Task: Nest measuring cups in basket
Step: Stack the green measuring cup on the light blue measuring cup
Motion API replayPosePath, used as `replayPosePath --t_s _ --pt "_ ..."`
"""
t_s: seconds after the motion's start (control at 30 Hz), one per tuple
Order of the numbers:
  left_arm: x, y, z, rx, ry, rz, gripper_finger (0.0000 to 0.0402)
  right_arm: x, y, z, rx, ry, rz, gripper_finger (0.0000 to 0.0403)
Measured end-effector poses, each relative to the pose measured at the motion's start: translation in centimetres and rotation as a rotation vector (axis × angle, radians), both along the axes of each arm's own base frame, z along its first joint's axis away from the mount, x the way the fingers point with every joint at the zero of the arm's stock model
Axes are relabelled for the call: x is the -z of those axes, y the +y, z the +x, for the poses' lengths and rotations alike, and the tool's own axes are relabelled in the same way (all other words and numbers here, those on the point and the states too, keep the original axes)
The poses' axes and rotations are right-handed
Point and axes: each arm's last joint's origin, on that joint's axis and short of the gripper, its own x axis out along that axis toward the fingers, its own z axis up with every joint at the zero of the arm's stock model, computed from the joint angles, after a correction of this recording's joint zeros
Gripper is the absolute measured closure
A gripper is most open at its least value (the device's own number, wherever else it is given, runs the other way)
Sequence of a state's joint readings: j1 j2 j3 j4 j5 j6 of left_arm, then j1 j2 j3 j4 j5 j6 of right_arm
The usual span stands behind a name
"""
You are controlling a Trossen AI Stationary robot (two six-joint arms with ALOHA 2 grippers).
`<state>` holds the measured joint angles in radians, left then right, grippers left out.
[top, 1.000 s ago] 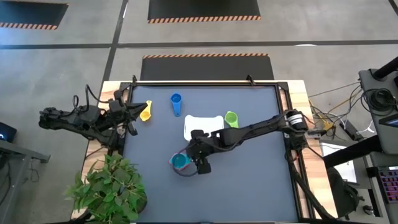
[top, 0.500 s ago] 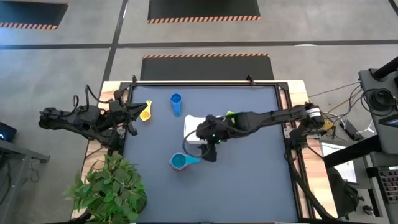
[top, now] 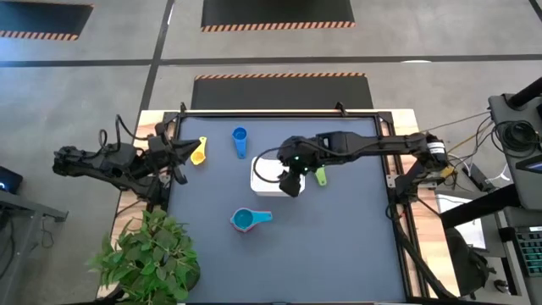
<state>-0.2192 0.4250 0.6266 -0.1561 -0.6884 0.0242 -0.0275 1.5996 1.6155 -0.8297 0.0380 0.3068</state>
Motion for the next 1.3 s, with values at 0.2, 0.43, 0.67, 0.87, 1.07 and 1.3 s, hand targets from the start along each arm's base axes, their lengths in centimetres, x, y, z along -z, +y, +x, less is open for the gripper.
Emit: replayPosePath --t_s 0.2,0.43,0.67,0.87,1.07,1.3 --pt "-1.3 0.0 0.1 0.0 -0.04 -0.006 0.0402 -0.7 -0.7 -1.5 -0.007 -0.006 -0.111 0.0188" --pt "-5.0 -0.4 1.7 0.0 0.038 0.003 0.0402 -1.0 -0.7 -4.7 0.022 -0.107 -0.159 0.0188" --pt "-9.1 -0.8 3.8 -0.011 0.2 -0.029 0.0402 0.5 -0.5 -7.9 0.033 -0.251 -0.164 0.0188" --pt "-12.0 -0.6 5.8 -0.066 0.337 -0.075 0.0402 2.0 -0.5 -9.6 0.056 -0.342 -0.152 0.0188" --pt "-12.3 -0.4 8.0 -0.134 0.495 -0.113 0.0402 4.6 -0.6 -11.5 0.218 -0.243 -0.084 0.0188" --pt "-11.3 0.1 9.4 -0.194 0.601 -0.144 0.0402 8.6 -0.7 -13.5 0.45 0.024 -0.019 0.0188"
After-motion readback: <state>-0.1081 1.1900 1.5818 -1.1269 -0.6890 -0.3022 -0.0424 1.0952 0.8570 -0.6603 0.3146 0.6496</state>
